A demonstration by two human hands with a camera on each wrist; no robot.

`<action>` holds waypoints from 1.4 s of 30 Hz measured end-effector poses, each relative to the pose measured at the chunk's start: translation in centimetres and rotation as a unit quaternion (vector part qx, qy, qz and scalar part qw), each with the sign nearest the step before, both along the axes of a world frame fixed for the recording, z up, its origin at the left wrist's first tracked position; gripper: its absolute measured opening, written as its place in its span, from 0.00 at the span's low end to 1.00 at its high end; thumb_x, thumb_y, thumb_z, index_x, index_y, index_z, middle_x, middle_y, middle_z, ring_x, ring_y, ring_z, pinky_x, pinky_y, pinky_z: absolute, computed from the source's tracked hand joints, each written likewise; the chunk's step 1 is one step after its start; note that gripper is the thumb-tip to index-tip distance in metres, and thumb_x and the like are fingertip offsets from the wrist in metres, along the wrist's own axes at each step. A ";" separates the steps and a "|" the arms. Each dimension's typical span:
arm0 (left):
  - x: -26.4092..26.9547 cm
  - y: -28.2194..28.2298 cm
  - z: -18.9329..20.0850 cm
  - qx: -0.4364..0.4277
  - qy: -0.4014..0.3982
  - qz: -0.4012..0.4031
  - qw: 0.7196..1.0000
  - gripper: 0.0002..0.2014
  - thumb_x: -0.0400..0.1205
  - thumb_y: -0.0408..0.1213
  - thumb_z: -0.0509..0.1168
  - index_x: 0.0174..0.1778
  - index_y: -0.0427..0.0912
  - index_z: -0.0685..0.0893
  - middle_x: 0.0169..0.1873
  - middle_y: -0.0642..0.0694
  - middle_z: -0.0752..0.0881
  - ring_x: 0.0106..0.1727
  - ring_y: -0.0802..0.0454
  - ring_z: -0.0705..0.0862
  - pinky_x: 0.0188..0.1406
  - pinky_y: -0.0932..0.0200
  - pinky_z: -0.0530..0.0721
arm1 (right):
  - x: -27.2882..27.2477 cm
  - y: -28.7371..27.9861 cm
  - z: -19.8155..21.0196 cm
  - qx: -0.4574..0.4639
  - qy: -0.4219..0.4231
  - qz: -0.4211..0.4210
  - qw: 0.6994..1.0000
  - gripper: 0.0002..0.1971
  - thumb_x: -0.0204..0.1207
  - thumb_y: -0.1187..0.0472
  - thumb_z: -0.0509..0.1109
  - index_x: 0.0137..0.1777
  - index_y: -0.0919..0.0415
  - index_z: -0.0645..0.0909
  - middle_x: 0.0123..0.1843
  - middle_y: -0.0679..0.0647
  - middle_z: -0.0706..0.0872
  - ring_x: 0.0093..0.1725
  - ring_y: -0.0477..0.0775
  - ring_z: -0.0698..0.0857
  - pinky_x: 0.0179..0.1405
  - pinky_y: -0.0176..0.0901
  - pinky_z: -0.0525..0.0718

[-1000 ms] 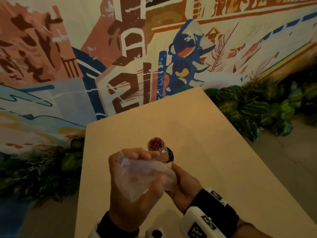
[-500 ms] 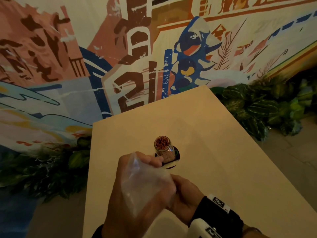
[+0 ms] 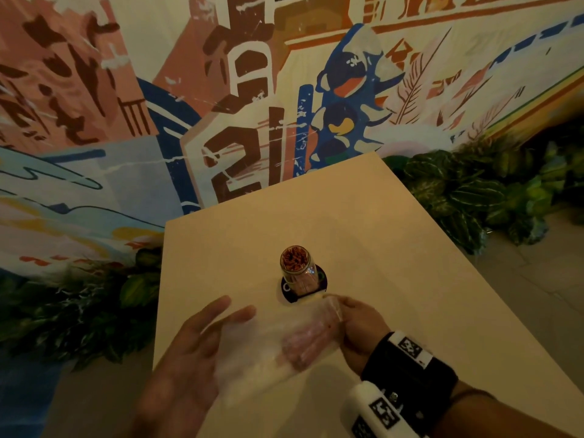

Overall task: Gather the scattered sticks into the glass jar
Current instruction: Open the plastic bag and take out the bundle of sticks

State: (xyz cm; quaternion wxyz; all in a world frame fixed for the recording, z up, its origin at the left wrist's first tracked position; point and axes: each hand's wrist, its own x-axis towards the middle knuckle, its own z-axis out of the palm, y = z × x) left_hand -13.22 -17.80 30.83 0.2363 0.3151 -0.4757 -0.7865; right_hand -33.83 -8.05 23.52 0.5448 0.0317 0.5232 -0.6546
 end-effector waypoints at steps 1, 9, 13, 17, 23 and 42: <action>0.2 0.1 0.5 0.047 0.022 0.008 0.999 0.24 0.85 0.41 0.54 0.75 0.35 0.69 0.75 0.28 0.70 0.77 0.30 0.66 0.76 0.30 0.59 | -0.8 0.0 0.1 0.011 0.095 -0.003 0.995 0.10 0.76 0.73 0.63 0.37 0.64 0.82 0.31 0.62 0.84 0.28 0.56 0.82 0.31 0.48 0.84; -3.4 4.1 -4.4 -0.177 -0.268 -0.243 0.915 0.36 0.61 0.63 0.73 0.66 0.67 0.69 0.64 0.71 0.78 0.63 0.80 0.76 0.66 0.66 0.76 | 0.2 -0.6 1.1 -0.040 0.425 0.189 0.885 0.12 0.76 0.63 0.67 0.35 0.44 0.80 0.37 0.57 0.88 0.41 0.60 0.88 0.47 0.59 0.88; -5.5 5.6 -7.5 -0.067 -0.227 -0.221 0.946 0.21 0.73 0.49 0.72 0.61 0.52 0.80 0.45 0.55 0.91 0.48 0.58 0.88 0.53 0.56 0.84 | 0.7 -1.1 0.9 -0.052 0.363 0.172 0.915 0.09 0.75 0.66 0.68 0.39 0.51 0.81 0.38 0.57 0.87 0.42 0.62 0.89 0.48 0.64 0.87; -5.9 5.9 -8.5 -0.006 -0.198 -0.188 0.962 0.16 0.74 0.42 0.68 0.51 0.33 0.83 0.29 0.41 0.88 0.30 0.45 0.86 0.35 0.57 0.83 | 0.0 -0.8 0.7 -0.058 0.166 0.130 0.976 0.13 0.74 0.64 0.70 0.56 0.52 0.74 0.53 0.61 0.86 0.45 0.56 0.89 0.40 0.48 0.89; -6.5 6.2 -9.2 0.003 -0.160 -0.170 0.972 0.10 0.77 0.39 0.64 0.52 0.42 0.84 0.29 0.41 0.88 0.32 0.44 0.87 0.39 0.53 0.83 | 0.0 0.7 -0.7 0.018 0.031 0.239 0.970 0.29 0.60 0.42 0.68 0.56 0.61 0.82 0.55 0.61 0.89 0.54 0.61 0.86 0.61 0.56 0.81; -5.3 5.9 -12.6 0.059 -0.219 -0.025 0.974 0.13 0.77 0.50 0.68 0.44 0.44 0.79 0.40 0.53 0.86 0.42 0.55 0.81 0.40 0.60 0.71 | -6.9 -3.0 -0.5 0.031 0.183 0.077 0.980 0.14 0.80 0.54 0.62 0.36 0.61 0.74 0.17 0.50 0.67 0.16 0.49 0.67 0.21 0.41 0.75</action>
